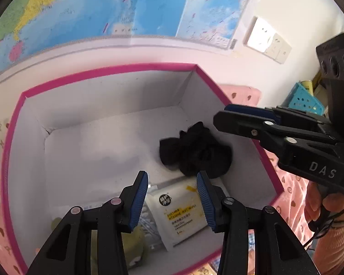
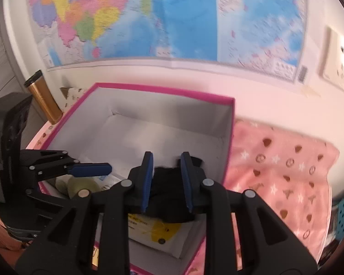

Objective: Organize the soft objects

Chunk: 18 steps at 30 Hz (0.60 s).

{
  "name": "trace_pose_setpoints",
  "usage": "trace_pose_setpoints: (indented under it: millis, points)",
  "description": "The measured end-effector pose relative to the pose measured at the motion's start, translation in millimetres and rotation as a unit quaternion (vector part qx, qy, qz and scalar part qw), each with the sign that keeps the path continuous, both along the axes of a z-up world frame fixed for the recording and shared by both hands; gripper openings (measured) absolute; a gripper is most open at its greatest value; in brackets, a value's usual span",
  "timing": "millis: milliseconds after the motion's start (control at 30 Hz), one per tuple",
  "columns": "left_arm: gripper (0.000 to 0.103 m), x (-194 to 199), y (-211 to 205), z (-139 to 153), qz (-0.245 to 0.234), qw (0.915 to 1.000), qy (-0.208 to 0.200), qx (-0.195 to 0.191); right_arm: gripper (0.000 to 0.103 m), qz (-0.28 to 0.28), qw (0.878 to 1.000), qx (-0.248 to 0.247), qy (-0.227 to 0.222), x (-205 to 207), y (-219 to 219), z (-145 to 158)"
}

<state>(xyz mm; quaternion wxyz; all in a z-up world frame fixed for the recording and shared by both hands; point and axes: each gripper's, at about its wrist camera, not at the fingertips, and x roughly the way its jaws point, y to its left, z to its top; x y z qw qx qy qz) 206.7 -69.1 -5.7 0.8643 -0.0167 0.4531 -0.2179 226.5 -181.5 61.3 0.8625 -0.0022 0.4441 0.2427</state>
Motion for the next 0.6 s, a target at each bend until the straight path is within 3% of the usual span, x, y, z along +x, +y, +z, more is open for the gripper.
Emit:
trace_pose_setpoints:
  millis: [133, 400, 600]
  points:
    - [0.046, -23.7, 7.4, 9.0, -0.023, 0.9992, -0.028, -0.016, 0.028, 0.011, 0.999, 0.033, -0.006, -25.3, -16.0, 6.4]
    - [0.049, -79.8, 12.2, 28.3, -0.081, 0.9924, -0.077, -0.052, 0.039, 0.045, 0.993, 0.110, -0.017, -94.5, -43.3, 21.8]
    - [0.052, -100.6, 9.8, 12.1, -0.095, 0.9928, -0.058, -0.045, 0.043, 0.046, 0.990, 0.135, 0.022, -125.3, -58.5, 2.0]
